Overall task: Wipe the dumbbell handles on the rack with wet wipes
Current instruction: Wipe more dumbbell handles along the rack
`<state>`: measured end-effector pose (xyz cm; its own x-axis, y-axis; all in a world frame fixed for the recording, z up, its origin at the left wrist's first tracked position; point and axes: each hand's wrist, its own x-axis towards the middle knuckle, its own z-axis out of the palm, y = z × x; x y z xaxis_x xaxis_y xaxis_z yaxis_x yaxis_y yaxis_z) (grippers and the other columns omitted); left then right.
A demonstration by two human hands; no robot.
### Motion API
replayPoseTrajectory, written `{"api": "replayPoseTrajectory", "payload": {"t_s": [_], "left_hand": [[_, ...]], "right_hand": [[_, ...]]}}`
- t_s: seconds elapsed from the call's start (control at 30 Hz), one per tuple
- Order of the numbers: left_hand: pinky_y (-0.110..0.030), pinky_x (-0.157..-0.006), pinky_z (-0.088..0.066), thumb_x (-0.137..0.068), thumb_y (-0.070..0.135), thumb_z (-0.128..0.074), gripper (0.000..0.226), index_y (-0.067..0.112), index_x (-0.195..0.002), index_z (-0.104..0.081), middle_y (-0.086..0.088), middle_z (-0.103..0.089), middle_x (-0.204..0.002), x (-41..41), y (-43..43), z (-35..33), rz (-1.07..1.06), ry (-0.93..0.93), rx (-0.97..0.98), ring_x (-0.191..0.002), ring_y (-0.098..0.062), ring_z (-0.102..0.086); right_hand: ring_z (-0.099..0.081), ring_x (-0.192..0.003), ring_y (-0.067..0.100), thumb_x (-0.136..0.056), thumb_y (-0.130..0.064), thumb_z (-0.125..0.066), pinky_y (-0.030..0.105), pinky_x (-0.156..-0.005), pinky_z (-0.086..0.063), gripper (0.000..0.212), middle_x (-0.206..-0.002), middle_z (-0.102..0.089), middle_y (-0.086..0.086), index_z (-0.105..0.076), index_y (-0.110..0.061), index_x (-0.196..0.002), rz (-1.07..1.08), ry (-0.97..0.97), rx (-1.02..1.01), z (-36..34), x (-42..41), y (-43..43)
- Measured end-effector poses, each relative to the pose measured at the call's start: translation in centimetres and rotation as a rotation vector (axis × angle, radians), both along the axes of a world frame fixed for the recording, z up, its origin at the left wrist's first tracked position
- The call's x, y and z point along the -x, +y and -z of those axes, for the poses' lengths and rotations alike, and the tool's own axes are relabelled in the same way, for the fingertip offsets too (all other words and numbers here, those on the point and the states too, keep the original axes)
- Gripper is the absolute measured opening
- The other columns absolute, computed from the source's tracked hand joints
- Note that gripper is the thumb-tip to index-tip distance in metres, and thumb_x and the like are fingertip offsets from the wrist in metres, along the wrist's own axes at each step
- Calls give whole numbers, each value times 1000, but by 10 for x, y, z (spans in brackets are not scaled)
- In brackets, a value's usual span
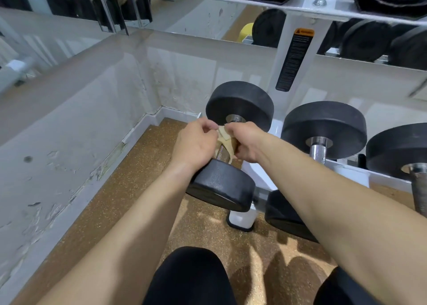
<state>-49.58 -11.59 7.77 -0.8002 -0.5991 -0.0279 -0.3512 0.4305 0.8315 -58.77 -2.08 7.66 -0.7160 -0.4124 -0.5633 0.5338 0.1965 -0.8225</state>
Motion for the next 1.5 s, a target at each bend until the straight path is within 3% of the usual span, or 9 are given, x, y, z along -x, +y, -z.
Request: {"api": "replayPoseTrajectory", "payload": {"t_s": [0.23,0.43,0.57,0.73,0.8,0.97,1.17,1.33,1.5], "left_hand": [[-40,-88,-49,-97,29,-49,16,28,-102,-65,3,-68,-100,-9,7,-5,-130,53,89,-98,-24,-61],[-41,-86,-48,-98,32,-44,21,24,-100,-63,-4,-69,-100,-5,6,-6,-141,46,104,-96,-29,-59],[-44,-88,-49,-96,32,-42,22,23,-98,-63,-4,-69,-98,-5,6,-6,-157,22,98,-96,-30,-60],[-46,-88,-50,-99,32,-42,22,21,-98,-61,-5,-67,-96,-7,8,-9,-167,16,129,-93,-29,-59],[-45,-88,-49,-99,31,-42,21,21,-99,-60,-4,-66,-98,-7,8,-9,-171,6,123,-95,-28,-59],[-47,-88,-50,-98,31,-40,22,20,-100,-59,-4,-66,-98,-8,8,-10,-159,1,130,-95,-28,-59],[-44,-84,-49,-97,32,-41,21,22,-97,-59,-4,-66,-96,-6,10,-9,-159,3,168,-93,-29,-58],[-45,-83,-51,-100,34,-40,22,23,-99,-59,-5,-67,-97,-7,12,-10,-123,-42,230,-90,-28,-59],[-39,-85,-50,-101,45,-46,28,28,-114,-65,2,-72,-107,2,38,-26,210,-41,519,-99,-23,-64]], "right_hand": [[-75,-82,33,-83,-14,-80,50,-73,-63,46,-100,-75,17,-59,-4,-122,256,-46,89,33,20,-27],[-73,-86,31,-79,-19,-83,52,-91,-58,29,-91,-74,15,-68,-8,-101,-31,-59,29,49,8,-16],[-73,-100,33,-60,-32,-89,51,-94,-57,60,-109,-75,16,-71,-6,-111,-303,-15,-196,50,-12,0],[-67,-76,24,-90,-21,-76,35,-74,-57,17,-87,-71,9,-63,-12,-84,-289,-111,-211,42,-2,-3],[-72,-85,27,-87,-19,-79,41,-83,-59,15,-100,-75,12,-67,-11,-88,-134,-122,-146,42,9,-13],[-75,-72,29,-79,-7,-82,35,-48,-57,50,-99,-76,16,-63,-3,-125,217,-104,47,32,28,-25],[-71,-85,28,-91,-11,-70,45,-82,-61,21,-94,-71,15,-62,-3,-109,-137,-178,-65,40,-12,-10],[-63,-67,16,-101,4,-47,32,-69,-57,23,-74,-66,5,-61,-10,-89,-188,-99,-102,5,-16,35],[-74,-94,30,-98,3,-55,49,-83,-62,21,-108,-75,19,-65,-3,-115,-74,-11,47,-42,-16,110]]}}
